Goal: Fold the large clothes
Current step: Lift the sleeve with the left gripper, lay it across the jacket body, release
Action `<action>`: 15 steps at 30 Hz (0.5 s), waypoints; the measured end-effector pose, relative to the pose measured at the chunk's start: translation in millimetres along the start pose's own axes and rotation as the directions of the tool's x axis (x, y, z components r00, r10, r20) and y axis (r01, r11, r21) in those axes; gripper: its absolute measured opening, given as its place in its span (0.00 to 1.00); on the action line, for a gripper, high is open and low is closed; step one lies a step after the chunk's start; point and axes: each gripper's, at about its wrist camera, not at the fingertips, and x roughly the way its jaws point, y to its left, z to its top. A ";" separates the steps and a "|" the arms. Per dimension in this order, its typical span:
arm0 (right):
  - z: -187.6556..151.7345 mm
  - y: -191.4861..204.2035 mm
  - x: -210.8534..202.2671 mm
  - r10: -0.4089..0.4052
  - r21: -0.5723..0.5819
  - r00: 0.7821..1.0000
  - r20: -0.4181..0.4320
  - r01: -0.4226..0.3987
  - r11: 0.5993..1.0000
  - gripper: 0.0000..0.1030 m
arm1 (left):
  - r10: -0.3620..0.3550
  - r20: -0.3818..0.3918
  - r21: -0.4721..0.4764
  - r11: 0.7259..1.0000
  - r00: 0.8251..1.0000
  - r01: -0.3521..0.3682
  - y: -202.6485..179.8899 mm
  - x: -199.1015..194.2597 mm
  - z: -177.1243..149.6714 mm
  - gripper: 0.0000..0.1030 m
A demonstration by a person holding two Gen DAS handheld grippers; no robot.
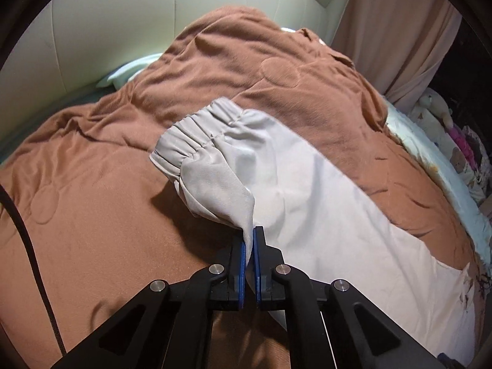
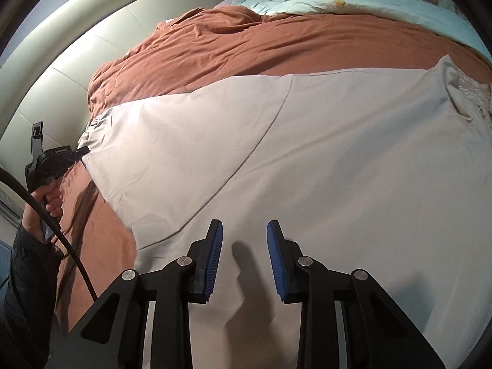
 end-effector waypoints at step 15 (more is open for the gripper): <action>-8.1 6.8 45.2 0.177 0.092 0.975 -0.131 -0.166 0.982 0.21 | -0.189 0.088 0.191 0.967 0.978 0.170 -134.0 -141.0 46.6 0.04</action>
